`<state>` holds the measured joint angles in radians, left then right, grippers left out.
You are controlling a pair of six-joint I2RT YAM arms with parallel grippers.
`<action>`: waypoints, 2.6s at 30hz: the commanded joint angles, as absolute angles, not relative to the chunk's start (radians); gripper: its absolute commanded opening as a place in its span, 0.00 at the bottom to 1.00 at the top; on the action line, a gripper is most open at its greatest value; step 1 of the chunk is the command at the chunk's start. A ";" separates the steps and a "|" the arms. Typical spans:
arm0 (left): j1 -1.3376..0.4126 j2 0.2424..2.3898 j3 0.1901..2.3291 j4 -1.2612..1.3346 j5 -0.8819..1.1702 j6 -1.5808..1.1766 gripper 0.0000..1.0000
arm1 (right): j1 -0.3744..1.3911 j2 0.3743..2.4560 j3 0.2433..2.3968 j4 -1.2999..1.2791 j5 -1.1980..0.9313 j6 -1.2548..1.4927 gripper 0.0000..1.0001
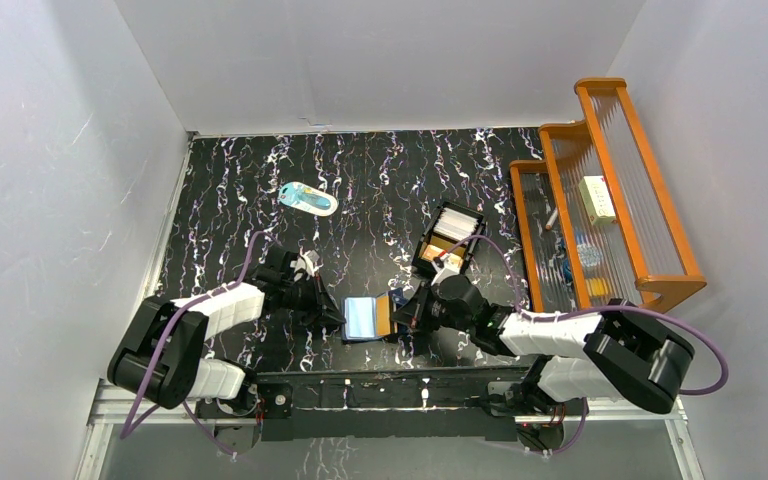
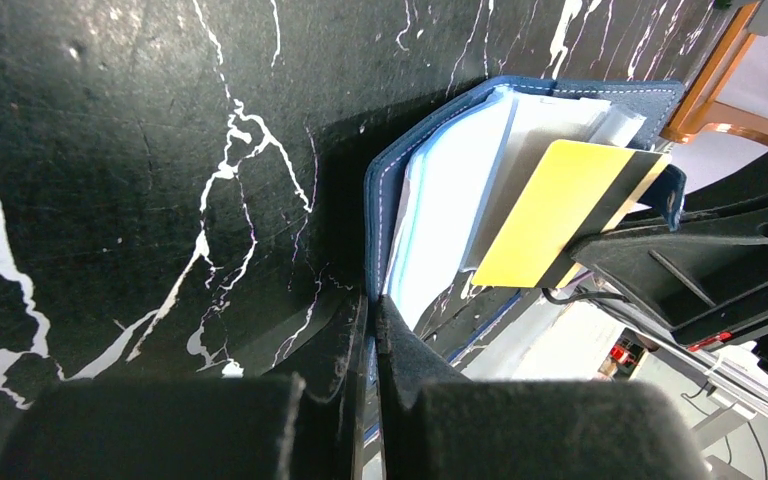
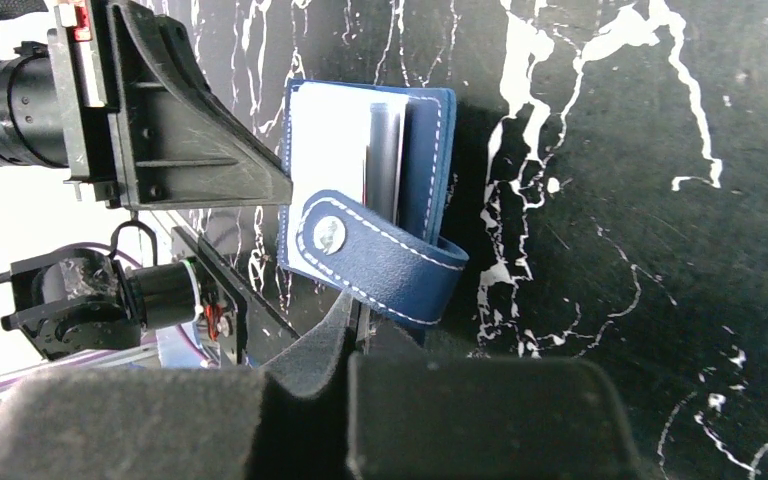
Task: Put the credit cards into the card holder
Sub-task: Insert the credit card into the card holder.
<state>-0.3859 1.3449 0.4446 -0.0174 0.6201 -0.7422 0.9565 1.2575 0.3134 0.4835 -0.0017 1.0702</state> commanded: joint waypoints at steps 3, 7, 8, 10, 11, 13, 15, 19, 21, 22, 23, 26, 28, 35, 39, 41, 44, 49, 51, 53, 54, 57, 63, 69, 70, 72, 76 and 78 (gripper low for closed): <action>-0.399 1.320 0.424 -0.063 0.635 -0.732 0.00 | 0.954 1.309 0.332 0.635 -0.054 1.051 0.00; -0.402 1.321 0.424 -0.064 0.630 -0.733 0.00 | 0.954 1.315 0.334 0.636 -0.040 1.040 0.00; -0.402 1.321 0.423 -0.067 0.628 -0.733 0.00 | 0.954 1.314 0.335 0.632 -0.030 1.039 0.00; -0.404 1.321 0.422 -0.070 0.621 -0.733 0.00 | 0.954 1.309 0.330 0.623 -0.011 1.039 0.00; -0.403 1.322 0.422 -0.071 0.619 -0.733 0.00 | 0.954 1.310 0.326 0.625 -0.007 1.041 0.00; -0.405 1.324 0.422 -0.071 0.618 -0.733 0.00 | 0.954 1.320 0.324 0.633 -0.007 1.044 0.00; -0.407 1.326 0.421 -0.070 0.615 -0.733 0.00 | 0.953 1.334 0.330 0.641 -0.013 1.047 0.00; -0.408 1.330 0.424 -0.069 0.612 -0.732 0.00 | 0.954 1.363 0.334 0.665 -0.028 1.052 0.00; -0.409 1.333 0.424 -0.069 0.612 -0.732 0.00 | 0.955 1.374 0.334 0.663 -0.032 1.054 0.00; -0.409 1.333 0.423 -0.069 0.612 -0.731 0.00 | 0.955 1.377 0.335 0.663 -0.029 1.055 0.00; -0.410 1.334 0.422 -0.069 0.612 -0.730 0.00 | 0.954 1.380 0.335 0.662 -0.027 1.058 0.00; -0.410 1.332 0.422 -0.069 0.610 -0.730 0.00 | 0.954 1.391 0.335 0.669 -0.031 1.068 0.00; -0.411 1.331 0.422 -0.069 0.610 -0.730 0.00 | 0.954 1.405 0.334 0.678 -0.041 1.075 0.00; -0.411 1.338 0.423 -0.069 0.609 -0.727 0.00 | 0.953 1.444 0.334 0.713 -0.040 1.120 0.00; -0.414 1.336 0.420 -0.069 0.607 -0.731 0.00 | 0.955 1.442 0.325 0.680 -0.021 1.195 0.00; -0.414 1.337 0.419 -0.071 0.606 -0.730 0.00 | 0.958 1.407 0.305 0.640 0.018 1.209 0.00; -0.416 1.339 0.420 -0.072 0.600 -0.732 0.00 | 0.962 1.368 0.302 0.592 0.054 1.209 0.00; -0.416 1.339 0.419 -0.074 0.596 -0.733 0.00 | 0.967 1.348 0.309 0.574 0.053 1.189 0.00; -0.417 1.341 0.420 -0.074 0.596 -0.732 0.00 | 0.968 1.366 0.332 0.549 0.032 1.177 0.00; -0.418 1.343 0.419 -0.074 0.595 -0.732 0.00 | 0.973 1.393 0.332 0.576 0.006 1.176 0.00; -0.419 1.344 0.421 -0.074 0.596 -0.732 0.00 | 0.975 1.406 0.329 0.606 -0.006 1.177 0.00; -0.420 1.345 0.425 -0.075 0.596 -0.732 0.00 | 0.976 1.438 0.326 0.654 -0.039 1.175 0.00; -0.422 1.342 0.431 -0.075 0.598 -0.735 0.00 | 0.980 1.449 0.328 0.686 -0.047 1.167 0.00; -0.425 1.344 0.435 -0.075 0.596 -0.738 0.00 | 0.979 1.468 0.328 0.700 -0.055 1.202 0.00; -0.426 1.343 0.436 -0.075 0.597 -0.738 0.00 | 0.980 1.471 0.328 0.698 -0.057 1.207 0.00; -0.426 1.340 0.436 -0.075 0.596 -0.739 0.00 | 0.980 1.480 0.331 0.693 -0.061 1.219 0.00; -0.428 1.338 0.434 -0.075 0.592 -0.741 0.00 | 0.980 1.485 0.334 0.645 -0.079 1.209 0.00; -0.428 1.339 0.433 -0.075 0.592 -0.740 0.00 | 0.979 1.472 0.375 0.609 -0.083 1.207 0.00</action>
